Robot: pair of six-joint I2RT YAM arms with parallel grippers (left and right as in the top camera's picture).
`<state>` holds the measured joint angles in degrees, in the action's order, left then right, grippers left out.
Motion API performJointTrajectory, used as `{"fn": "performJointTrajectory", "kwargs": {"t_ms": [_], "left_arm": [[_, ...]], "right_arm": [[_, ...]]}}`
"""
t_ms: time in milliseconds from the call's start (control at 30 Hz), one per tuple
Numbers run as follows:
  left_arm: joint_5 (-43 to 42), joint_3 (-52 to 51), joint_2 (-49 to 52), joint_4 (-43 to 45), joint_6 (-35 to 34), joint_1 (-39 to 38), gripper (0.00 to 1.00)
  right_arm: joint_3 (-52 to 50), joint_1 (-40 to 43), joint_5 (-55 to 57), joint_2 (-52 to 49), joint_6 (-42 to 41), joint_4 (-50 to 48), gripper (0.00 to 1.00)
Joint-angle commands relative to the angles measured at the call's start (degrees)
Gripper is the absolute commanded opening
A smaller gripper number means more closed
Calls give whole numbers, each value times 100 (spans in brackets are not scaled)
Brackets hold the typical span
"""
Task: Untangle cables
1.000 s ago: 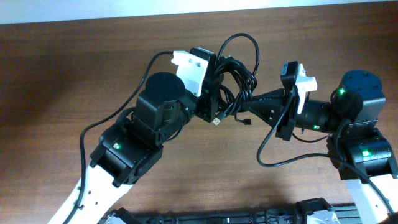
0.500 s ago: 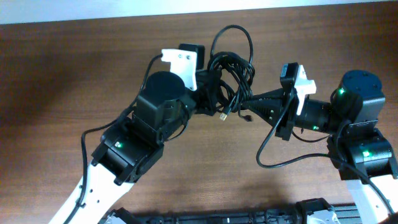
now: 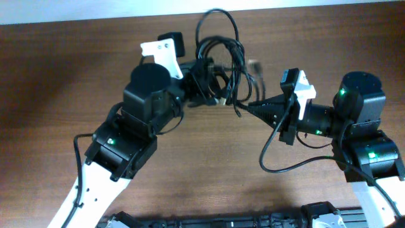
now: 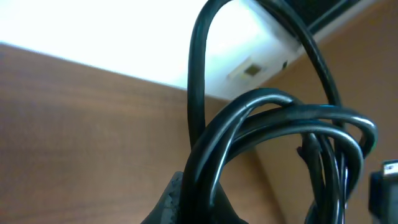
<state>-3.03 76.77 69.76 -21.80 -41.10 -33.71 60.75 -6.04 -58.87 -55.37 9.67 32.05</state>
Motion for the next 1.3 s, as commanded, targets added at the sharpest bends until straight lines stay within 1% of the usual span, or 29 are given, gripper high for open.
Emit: {"fn": "performJointTrajectory", "kwargs": {"t_ms": [0, 100, 133, 167, 200, 333, 467, 500, 567, 600, 700, 833, 900, 1067, 1167, 1200, 1267], "left_arm": [[415, 63, -192, 310, -210, 190, 0], [413, 63, -269, 278, 144, 190, 0], [413, 63, -278, 245, 254, 190, 0], [411, 63, -278, 203, 334, 190, 0], [411, 63, -278, 151, 343, 190, 0], [435, 63, -275, -59, 343, 190, 0], [426, 63, -275, -149, 345, 190, 0], [382, 63, -275, -192, 345, 190, 0], [210, 63, -275, -345, 374, 190, 0], [94, 63, -275, -372, 518, 190, 0], [-743, 63, -275, -380, 1316, 190, 0], [-1827, 63, -275, -380, 1864, 188, 0], [-2194, 63, -275, -380, 2124, 188, 0], [-2553, 63, -275, -267, 2151, 190, 0], [-2632, 63, -278, -240, 2153, 190, 0], [-2629, 63, -278, -240, 2247, 190, 0], [-2612, 63, -278, -223, 2404, 190, 0]], "right_arm": [[33, -68, 494, 26, 35, 192, 4], [33, -68, 828, 26, -160, 271, 4], [33, -68, 857, 26, -179, 275, 11], [33, -68, 855, 26, -179, 275, 24], [33, -68, 855, 26, -179, 273, 39], [33, -68, 855, 26, -179, 269, 58], [33, -66, 857, 26, -264, 229, 69], [33, -63, 857, 26, -334, 164, 69], [33, -63, 861, 26, -457, -17, 75], [33, -63, 863, 26, -492, -111, 77], [33, -63, 1346, 26, -1110, -470, 79], [33, -63, 1939, 24, -1530, -708, 81], [33, -63, 2153, 24, -1600, -750, 81], [33, -63, 3073, -92, -1598, -348, 81], [33, -63, 3353, -221, -1598, 15, 81], [33, -63, 3530, -297, -1598, 256, 81], [33, -63, 3615, -343, -1598, 426, 81]]}}
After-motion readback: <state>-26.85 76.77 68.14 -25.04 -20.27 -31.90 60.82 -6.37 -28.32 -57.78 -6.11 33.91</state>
